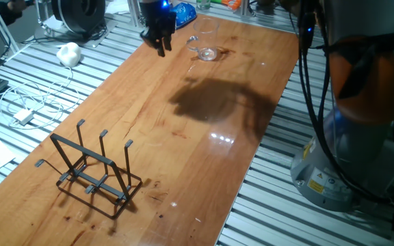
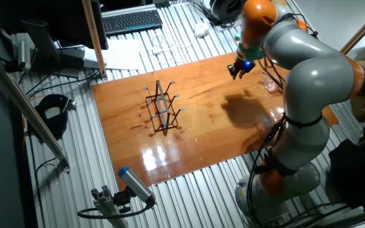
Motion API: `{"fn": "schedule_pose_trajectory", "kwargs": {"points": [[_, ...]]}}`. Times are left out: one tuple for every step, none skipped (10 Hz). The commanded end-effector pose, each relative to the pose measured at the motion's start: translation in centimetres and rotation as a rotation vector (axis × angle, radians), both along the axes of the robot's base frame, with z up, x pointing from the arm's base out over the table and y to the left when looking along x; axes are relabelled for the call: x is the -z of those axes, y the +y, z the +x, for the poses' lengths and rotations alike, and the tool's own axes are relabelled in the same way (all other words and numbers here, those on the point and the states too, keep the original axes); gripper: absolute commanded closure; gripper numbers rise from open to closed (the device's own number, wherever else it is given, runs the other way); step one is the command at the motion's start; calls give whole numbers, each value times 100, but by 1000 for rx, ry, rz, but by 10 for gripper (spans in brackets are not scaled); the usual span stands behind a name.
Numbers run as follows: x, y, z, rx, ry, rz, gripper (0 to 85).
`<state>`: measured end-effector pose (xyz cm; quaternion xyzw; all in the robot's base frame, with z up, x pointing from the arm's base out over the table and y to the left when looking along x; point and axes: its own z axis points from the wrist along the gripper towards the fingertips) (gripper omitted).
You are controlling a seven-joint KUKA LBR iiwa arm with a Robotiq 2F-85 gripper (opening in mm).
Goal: Put the cup on the cup rack
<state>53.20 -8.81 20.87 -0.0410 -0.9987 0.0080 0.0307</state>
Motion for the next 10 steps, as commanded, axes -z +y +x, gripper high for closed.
{"fn": "schedule_pose_trajectory", "kwargs": {"points": [[24,-1124,-20,-1,0,15,510],[47,-1233,-40,1,-3,16,510],[46,-1325,-51,4,-7,13,510],[23,-1370,-51,4,-6,12,510],[7,-1401,-57,4,-4,13,510],[-2,-1413,-59,1,-4,18,510],[5,-1399,-58,-7,-6,40,680],[15,-1360,-47,-22,-4,52,850],[15,-1360,-47,-30,17,68,850],[15,-1360,-47,-18,26,62,850]]}}
